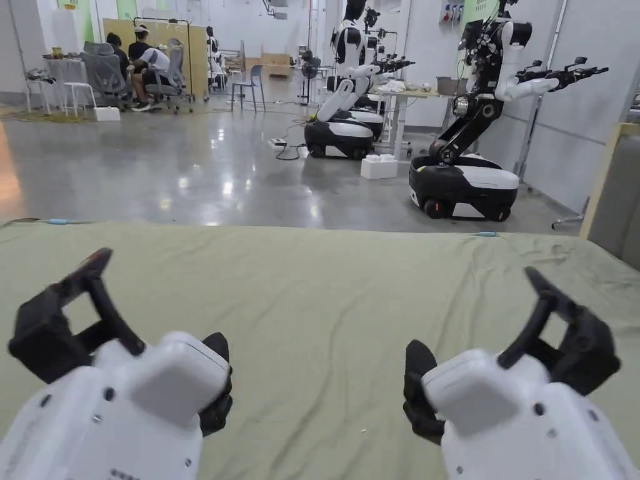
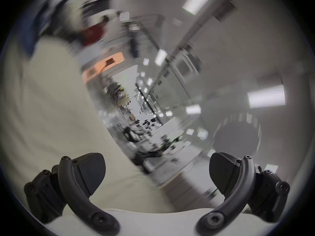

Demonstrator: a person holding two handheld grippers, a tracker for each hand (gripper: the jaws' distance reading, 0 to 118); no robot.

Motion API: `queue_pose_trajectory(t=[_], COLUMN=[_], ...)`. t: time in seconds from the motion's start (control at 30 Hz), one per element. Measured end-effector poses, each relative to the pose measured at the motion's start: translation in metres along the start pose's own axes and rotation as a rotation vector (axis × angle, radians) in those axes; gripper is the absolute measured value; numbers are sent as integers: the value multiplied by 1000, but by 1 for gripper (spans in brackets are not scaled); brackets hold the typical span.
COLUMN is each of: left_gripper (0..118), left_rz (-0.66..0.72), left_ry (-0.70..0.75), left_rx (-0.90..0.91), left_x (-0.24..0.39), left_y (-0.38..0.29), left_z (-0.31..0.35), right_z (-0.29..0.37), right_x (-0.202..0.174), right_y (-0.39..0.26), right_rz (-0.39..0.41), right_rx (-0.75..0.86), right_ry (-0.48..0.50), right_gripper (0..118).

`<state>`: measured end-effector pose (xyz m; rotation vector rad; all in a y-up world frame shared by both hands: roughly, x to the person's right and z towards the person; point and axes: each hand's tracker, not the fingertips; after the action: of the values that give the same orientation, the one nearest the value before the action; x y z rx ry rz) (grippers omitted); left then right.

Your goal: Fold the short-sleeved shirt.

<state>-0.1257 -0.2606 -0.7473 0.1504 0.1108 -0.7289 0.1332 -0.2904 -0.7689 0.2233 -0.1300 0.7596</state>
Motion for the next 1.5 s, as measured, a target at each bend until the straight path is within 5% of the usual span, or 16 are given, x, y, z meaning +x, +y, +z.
queue_pose_trajectory(t=[0.17, 0.23, 0.3, 0.37, 0.43, 0.53, 1.23, 1.5], left_gripper=[118, 118, 118, 118, 118, 118, 118, 118], left_rz=[966, 1198, 1242, 1122, 929, 739, 663, 657], left_ry=[-18, 87, 160, 127, 42, -57, -159, -120], left_rx=[-3, 63, 129, 95, 43, -1, -35, 35], left_x=[-53, -53, -52, -49, -49, -39, -19, -11], left_y=[-30, -41, -48, -44, -39, -31, -34, -31], left_z=[-3, 2, 3, 2, -5, -7, -4, -1], right_z=[3, 12, 15, 18, 19, 19, 13, 12], right_x=[43, 48, 47, 42, 38, 33, 24, 24], right_y=[-4, -2, -2, 0, 1, 8, 2, 1], right_rz=[-828, -1033, -1100, -1058, -934, -813, -766, -752], right_rx=[-19, -3, -30, -36, -41, -40, -50, -29], right_ry=[24, 88, 76, 35, -19, 8, 92, 51], right_gripper=[118, 118, 118, 118, 118, 118, 118, 118])
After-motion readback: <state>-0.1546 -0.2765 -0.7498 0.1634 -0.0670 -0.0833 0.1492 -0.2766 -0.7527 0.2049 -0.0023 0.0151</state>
